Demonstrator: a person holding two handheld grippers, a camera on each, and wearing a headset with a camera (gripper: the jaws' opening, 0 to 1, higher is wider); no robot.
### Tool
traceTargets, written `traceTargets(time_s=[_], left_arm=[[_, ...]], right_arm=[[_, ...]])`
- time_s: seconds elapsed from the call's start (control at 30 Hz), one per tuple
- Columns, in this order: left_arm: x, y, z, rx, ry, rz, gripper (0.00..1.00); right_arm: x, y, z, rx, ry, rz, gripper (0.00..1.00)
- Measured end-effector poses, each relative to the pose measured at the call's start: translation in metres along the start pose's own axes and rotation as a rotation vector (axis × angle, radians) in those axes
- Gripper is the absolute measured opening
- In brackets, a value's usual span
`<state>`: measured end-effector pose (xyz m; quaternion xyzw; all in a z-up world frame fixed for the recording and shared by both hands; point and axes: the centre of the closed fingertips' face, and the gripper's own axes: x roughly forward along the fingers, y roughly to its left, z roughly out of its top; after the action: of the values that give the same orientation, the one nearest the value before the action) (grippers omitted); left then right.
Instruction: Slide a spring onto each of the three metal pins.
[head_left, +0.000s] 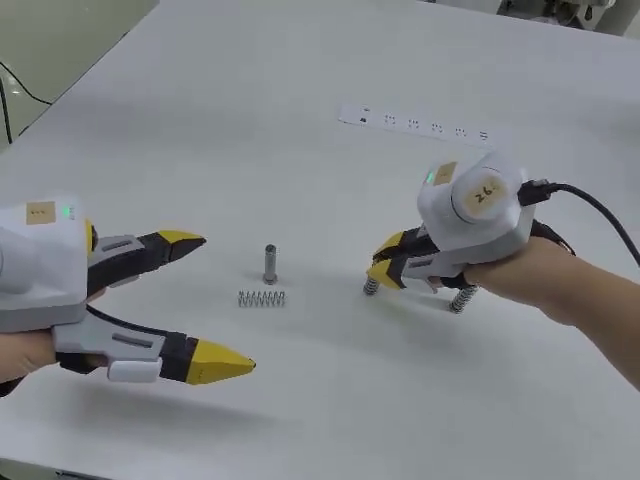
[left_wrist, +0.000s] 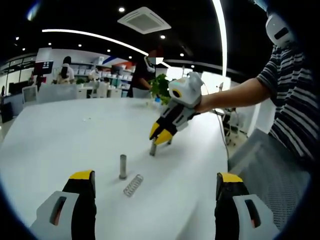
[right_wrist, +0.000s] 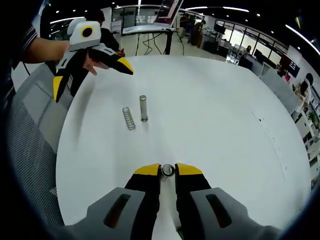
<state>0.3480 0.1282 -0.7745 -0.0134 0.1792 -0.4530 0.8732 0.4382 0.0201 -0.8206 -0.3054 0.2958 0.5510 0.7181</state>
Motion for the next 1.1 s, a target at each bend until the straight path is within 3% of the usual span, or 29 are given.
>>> traceTargets(time_s=[0.23, 0.43, 0.73, 1.1], left_arm=[[0.0, 0.0, 0.0, 0.003, 0.006, -0.002, 0.98], [0.001, -0.001, 0.001, 0.004, 0.007, -0.003, 0.98], [0.001, -0.001, 0.003, 0.009, 0.006, -0.003, 0.98], [0.0, -0.001, 0.003, 0.007, 0.01, -0.004, 0.98]], right_arm=[[0.0, 0.001, -0.002, 0.006, 0.007, 0.001, 0.1], [-0.003, -0.002, 0.0, 0.02, -0.018, -0.01, 0.15], [-0.014, -0.003, 0.013, 0.13, -0.113, -0.025, 0.17], [-0.031, 0.006, 0.027, 0.192, -0.192, -0.036, 0.2]])
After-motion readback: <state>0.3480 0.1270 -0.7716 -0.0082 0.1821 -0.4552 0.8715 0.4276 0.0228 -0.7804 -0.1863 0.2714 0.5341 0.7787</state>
